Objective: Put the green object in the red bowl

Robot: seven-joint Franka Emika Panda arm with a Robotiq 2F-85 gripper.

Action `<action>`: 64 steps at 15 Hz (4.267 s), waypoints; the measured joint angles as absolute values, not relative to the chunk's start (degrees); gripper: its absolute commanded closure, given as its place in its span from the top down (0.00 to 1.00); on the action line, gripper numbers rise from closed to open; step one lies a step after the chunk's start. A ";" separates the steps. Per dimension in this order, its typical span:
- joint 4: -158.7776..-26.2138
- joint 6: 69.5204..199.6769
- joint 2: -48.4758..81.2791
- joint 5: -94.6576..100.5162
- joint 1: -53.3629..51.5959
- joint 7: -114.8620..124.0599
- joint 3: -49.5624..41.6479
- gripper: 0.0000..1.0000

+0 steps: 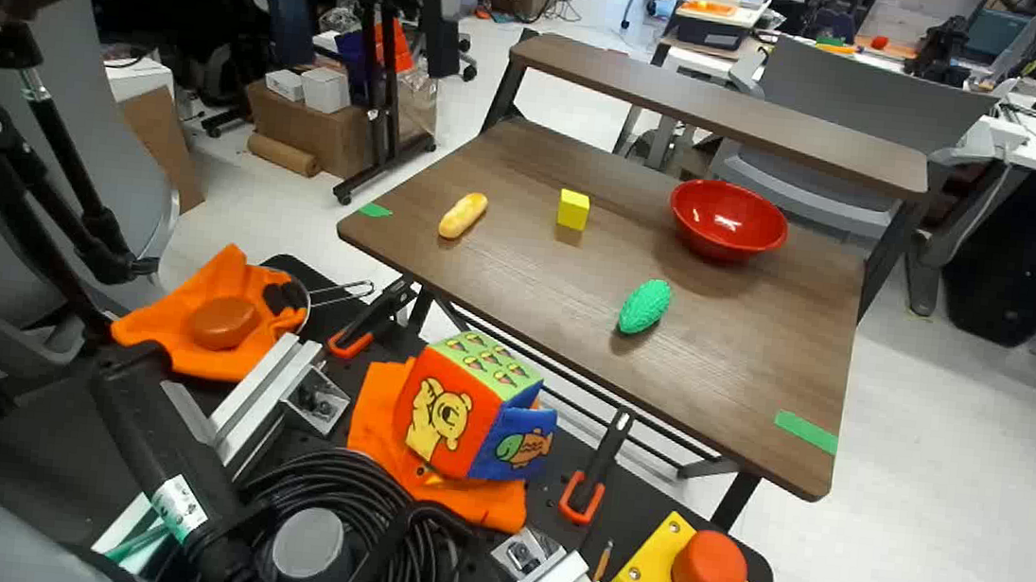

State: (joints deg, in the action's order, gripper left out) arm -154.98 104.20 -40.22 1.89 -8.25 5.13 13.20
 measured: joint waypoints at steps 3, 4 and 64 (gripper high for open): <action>-154.97 104.22 -40.23 1.89 -8.25 5.13 13.20 1.00; -154.97 104.22 -40.23 1.89 -8.25 5.13 13.20 1.00; -95.44 115.25 38.64 4.24 -0.32 7.73 -2.94 0.22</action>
